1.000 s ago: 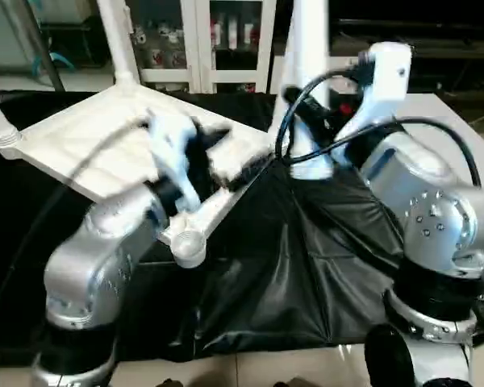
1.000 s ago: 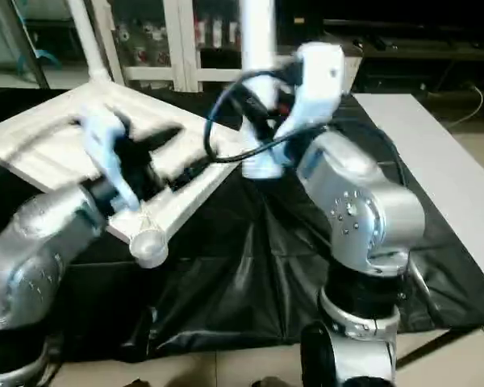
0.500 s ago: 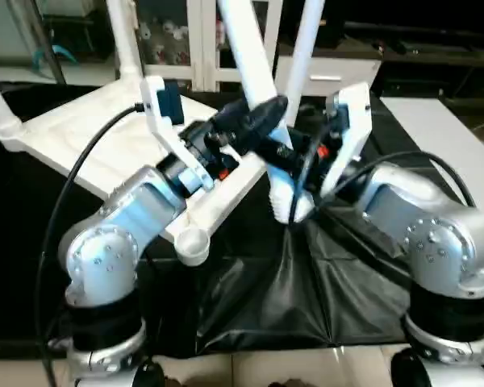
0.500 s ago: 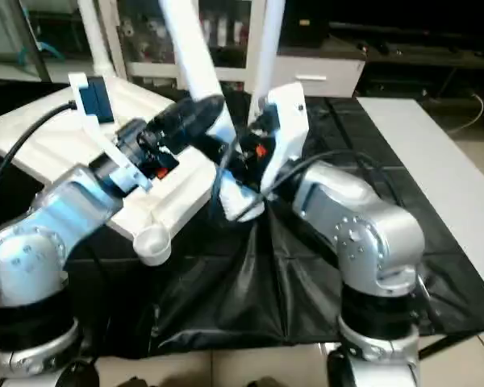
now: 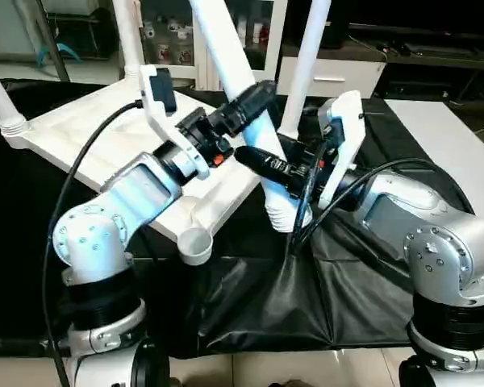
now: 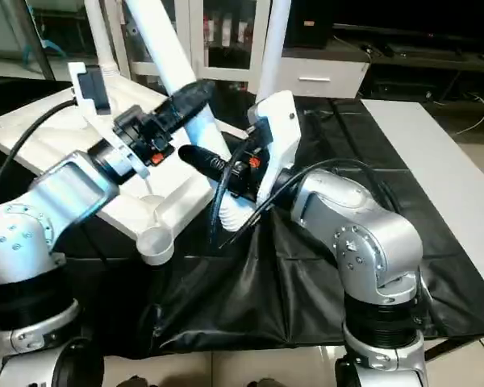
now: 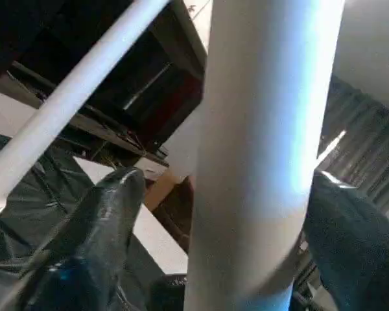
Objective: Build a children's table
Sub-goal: Pick table leg
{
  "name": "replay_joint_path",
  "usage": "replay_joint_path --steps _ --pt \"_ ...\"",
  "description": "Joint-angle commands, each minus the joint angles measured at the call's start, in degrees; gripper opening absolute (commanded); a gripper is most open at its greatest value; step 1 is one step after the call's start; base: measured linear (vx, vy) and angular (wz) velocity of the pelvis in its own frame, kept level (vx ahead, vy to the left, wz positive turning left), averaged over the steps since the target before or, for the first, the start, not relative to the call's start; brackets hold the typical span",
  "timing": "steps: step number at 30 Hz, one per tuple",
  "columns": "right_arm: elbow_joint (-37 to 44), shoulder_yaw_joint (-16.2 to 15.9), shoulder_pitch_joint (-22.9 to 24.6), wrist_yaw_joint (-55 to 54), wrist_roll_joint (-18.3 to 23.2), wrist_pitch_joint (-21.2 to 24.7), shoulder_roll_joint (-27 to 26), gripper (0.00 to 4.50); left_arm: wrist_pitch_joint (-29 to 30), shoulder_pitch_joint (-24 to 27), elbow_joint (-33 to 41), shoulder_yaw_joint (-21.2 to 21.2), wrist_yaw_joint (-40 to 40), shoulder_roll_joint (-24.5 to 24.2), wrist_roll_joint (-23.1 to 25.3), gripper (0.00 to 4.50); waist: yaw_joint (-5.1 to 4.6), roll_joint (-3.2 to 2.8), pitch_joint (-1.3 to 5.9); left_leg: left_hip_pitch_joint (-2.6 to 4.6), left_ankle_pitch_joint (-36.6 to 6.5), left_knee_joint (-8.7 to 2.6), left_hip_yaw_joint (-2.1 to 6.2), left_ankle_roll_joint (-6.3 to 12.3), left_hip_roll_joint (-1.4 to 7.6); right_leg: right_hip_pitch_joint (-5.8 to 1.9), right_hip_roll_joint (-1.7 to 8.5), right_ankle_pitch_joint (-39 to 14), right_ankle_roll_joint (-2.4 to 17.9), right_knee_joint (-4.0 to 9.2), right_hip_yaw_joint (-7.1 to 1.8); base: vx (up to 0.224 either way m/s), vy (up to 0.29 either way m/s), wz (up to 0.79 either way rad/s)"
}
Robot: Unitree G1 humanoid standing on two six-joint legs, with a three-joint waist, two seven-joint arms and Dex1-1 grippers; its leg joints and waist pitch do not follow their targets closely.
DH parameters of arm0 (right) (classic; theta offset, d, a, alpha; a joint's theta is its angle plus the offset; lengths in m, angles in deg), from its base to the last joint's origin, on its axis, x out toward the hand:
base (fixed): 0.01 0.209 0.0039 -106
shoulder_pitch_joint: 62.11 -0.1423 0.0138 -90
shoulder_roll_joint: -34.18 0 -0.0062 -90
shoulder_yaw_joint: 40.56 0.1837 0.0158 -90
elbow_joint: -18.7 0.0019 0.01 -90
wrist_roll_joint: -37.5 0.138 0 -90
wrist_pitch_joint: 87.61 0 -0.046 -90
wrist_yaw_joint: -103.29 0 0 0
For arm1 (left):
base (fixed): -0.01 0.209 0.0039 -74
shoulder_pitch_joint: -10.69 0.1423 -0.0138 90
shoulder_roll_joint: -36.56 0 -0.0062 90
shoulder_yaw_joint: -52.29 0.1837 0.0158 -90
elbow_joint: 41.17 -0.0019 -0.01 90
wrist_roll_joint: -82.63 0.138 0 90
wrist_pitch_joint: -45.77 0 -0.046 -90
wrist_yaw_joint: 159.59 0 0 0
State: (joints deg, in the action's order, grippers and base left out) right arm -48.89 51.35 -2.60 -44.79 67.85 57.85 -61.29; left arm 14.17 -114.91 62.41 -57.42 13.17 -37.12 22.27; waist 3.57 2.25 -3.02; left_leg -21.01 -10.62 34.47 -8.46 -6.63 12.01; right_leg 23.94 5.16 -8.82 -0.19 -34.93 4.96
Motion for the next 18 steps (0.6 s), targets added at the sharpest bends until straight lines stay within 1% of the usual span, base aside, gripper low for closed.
replay_joint_path --steps 1,2,3,4,7,9,12,14,16,18 --pt "1.2 0.7 0.3 0.6 0.8 -1.3 0.7 1.84 0.9 -0.7 -0.2 -0.2 1.0 -0.1 -1.0 3.76 0.25 -0.35 3.99 -0.17 -10.1 -3.83 -0.87 -1.15 -0.22 -3.6 1.34 -18.7 3.2 4.65 -1.96 0.0 0.0 0.0" --pt "1.2 0.5 0.3 0.5 0.9 -1.4 0.7 1.84 0.9 -0.8 -0.2 -0.3 1.4 -0.1 -1.3 3.56 0.24 -0.33 4.03 -0.22 -9.9 -3.8 -0.86 -1.1 -0.23 -3.64 1.33 -18.5 3.2 4.61 -1.97 0.0 0.0 0.0" --pt "1.2 0.4 0.3 0.5 1.0 -1.5 0.8 1.84 0.9 -0.8 -0.3 -0.5 1.8 -0.2 -1.3 3.49 0.31 -0.19 4.06 -0.29 -9.3 -3.79 -0.86 -1.07 -0.22 -3.7 1.37 -18.1 3.1 4.5 -1.99 0.0 0.0 0.0" --pt "1.2 0.3 0.4 0.5 1.0 -1.6 0.8 1.84 0.8 -0.8 -0.3 -0.5 2.2 -0.2 -1.3 3.44 0.3 -0.25 4.03 -0.29 -9.2 -3.82 -0.84 -1.03 -0.19 -3.71 1.34 -18.0 3.0 4.51 -1.99 0.0 0.0 0.0" --pt "1.2 0.2 0.4 0.5 1.1 -1.7 0.9 1.84 0.5 -0.8 -0.4 -0.5 2.8 -0.3 -1.5 3.13 0.27 -0.14 4.02 -0.29 -9.2 -3.79 -0.88 -1.06 -0.23 -3.67 1.37 -18.7 2.7 4.56 -1.98 0.0 0.0 0.0" --pt "1.2 -0.1 0.4 0.3 1.2 -1.9 1.0 1.84 0.4 -0.9 -0.6 -0.6 3.5 -0.4 -2.2 3.06 0.32 -0.17 4.03 -0.23 -9.3 -3.76 -0.88 -1.14 -0.24 -3.62 1.38 -19.0 2.6 4.59 -1.98 0.0 0.0 0.0" --pt "1.2 -0.3 0.4 0.1 1.2 -2.0 1.2 1.84 -0.4 -1.1 -1.2 -1.1 4.6 -0.4 -2.2 2.7 0.31 -0.15 4.04 -0.29 -8.9 -3.77 -0.86 -1.19 -0.21 -3.66 1.32 -18.2 2.7 4.48 -1.97 0.0 0.0 0.0" --pt "1.2 -0.5 0.4 0.1 1.2 -2.1 1.3 1.84 -0.3 -1.1 -1.3 -1.1 4.6 -0.5 -2.6 2.63 0.31 -0.18 4.07 -0.29 -8.8 -3.74 -0.89 -1.21 -0.24 -3.66 1.37 -18.1 2.8 4.5 -1.99 0.0 0.0 0.0" --pt "1.2 -0.6 0.4 0.0 1.2 -2.3 1.4 1.84 -0.2 -1.1 -1.2 -1.1 4.7 -0.5 -2.8 2.28 0.3 -0.19 4.05 -0.27 -8.9 -3.76 -0.88 -1.2 -0.23 -3.65 1.35 -18.2 2.7 4.51 -1.97 0.0 0.0 0.0" --pt "1.1 -0.8 0.3 -0.2 0.9 -2.6 1.6 1.84 -0.2 -1.1 -1.2 -1.0 4.8 -0.6 -2.8 2.21 0.35 -0.18 4.04 -0.3 -8.7 -3.76 -0.89 -1.23 -0.24 -3.68 1.39 -18.3 2.6 4.52 -1.96 0.0 0.0 0.0"
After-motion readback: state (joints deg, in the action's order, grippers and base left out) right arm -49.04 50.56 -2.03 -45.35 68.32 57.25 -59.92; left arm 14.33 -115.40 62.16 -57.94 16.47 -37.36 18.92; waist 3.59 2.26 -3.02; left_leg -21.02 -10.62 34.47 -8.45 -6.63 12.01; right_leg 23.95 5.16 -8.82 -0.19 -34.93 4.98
